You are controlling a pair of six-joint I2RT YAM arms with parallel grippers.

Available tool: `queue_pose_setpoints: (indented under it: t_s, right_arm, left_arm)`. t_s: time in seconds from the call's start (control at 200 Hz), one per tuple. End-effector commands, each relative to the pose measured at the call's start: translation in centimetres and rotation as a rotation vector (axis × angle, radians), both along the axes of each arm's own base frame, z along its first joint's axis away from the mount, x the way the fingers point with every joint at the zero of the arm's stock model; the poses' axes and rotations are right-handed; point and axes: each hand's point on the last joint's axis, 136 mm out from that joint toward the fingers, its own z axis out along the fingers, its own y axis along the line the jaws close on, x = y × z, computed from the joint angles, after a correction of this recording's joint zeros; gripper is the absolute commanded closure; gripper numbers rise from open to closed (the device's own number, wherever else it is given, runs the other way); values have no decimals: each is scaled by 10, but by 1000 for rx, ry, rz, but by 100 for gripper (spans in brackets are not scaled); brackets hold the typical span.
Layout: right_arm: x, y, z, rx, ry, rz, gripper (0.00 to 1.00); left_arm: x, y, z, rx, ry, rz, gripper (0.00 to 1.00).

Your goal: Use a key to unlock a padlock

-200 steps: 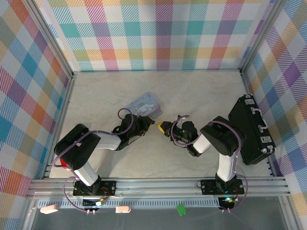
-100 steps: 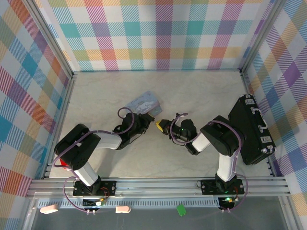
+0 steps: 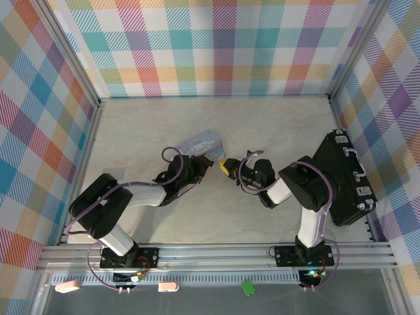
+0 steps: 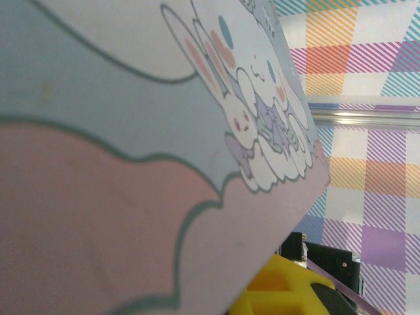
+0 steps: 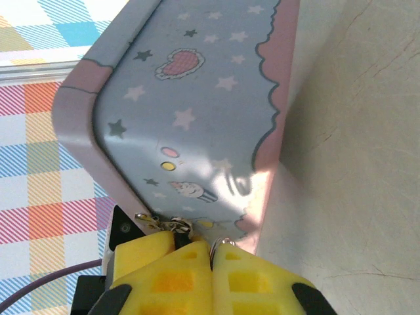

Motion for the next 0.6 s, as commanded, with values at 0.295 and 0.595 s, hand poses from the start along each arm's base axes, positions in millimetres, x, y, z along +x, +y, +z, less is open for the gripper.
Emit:
queue_pose_setpoints:
  t_s: [0.295, 0.595]
  right_arm:
    - [-27, 31, 25, -13, -89, 69, 100]
    - [-32, 43, 26, -28, -116, 87, 100]
  left_arm:
    - [-21, -44, 49, -103, -85, -178, 100]
    - [-19, -50, 59, -140, -93, -189, 100]
